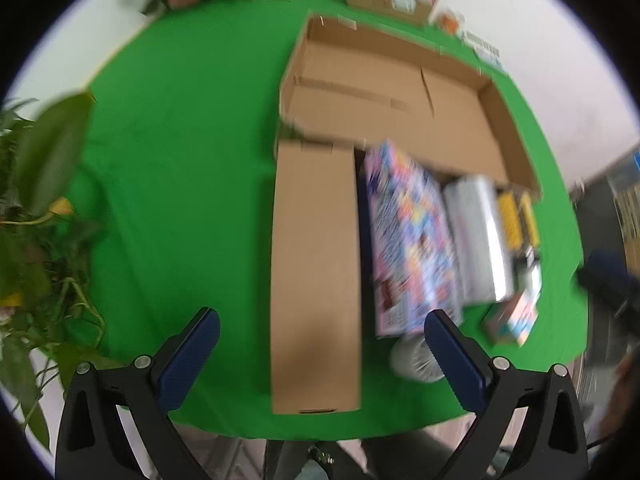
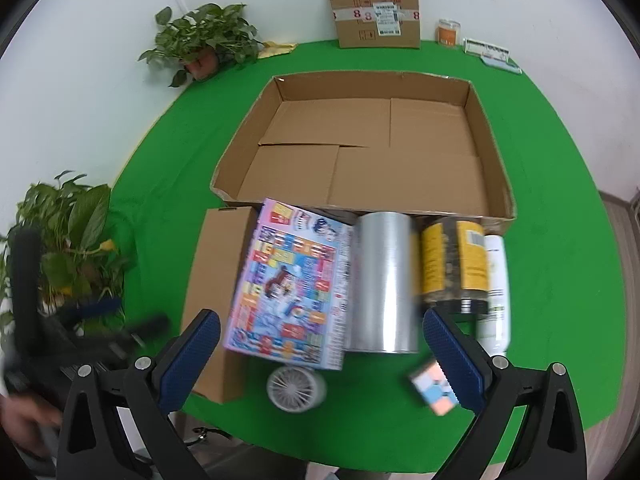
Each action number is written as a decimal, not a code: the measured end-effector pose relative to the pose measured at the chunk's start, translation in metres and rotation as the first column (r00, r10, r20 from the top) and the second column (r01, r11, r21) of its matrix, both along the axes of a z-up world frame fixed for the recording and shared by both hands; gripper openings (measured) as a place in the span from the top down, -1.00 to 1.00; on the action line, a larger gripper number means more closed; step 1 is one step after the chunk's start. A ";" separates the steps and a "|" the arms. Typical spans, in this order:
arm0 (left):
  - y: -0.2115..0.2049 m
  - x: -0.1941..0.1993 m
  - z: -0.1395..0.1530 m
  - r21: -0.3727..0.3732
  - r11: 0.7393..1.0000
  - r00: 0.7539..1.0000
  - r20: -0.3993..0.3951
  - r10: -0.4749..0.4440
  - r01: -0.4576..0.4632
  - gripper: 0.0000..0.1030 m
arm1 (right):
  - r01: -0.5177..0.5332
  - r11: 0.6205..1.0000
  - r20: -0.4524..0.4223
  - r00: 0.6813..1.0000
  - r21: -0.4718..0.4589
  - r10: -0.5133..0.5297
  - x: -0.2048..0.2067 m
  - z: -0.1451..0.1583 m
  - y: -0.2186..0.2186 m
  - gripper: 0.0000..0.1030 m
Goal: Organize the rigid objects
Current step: 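Grasp the flat cardboard strip at its end with the left gripper, then lift the cardboard strip and stand it inside the tray box with the left gripper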
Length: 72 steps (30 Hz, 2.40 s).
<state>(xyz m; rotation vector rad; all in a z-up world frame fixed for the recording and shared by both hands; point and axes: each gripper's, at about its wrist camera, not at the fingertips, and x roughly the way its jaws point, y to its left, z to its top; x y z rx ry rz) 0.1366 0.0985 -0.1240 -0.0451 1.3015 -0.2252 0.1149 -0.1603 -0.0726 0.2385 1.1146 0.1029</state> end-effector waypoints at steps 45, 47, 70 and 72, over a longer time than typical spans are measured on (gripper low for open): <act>0.038 -0.093 -0.099 0.120 0.992 0.990 -0.143 -0.005 0.023 -0.54 | -0.107 0.993 -0.537 0.836 0.041 0.112 0.184 -0.187 0.269 -0.63; 0.041 -0.099 -0.091 0.140 0.990 0.991 -0.132 -0.013 0.032 -0.54 | -0.101 0.993 -0.526 0.843 0.054 0.114 0.180 -0.180 0.269 -0.63; -0.059 -0.023 0.073 0.400 0.917 0.977 0.202 -0.071 -0.016 -0.54 | -0.116 0.958 -0.180 0.969 0.261 0.167 0.261 0.056 0.112 -0.61; -0.070 -0.009 0.071 0.391 0.920 0.974 0.207 -0.094 0.006 -0.54 | -0.093 0.964 -0.182 0.973 0.250 0.142 0.275 0.059 0.094 -0.61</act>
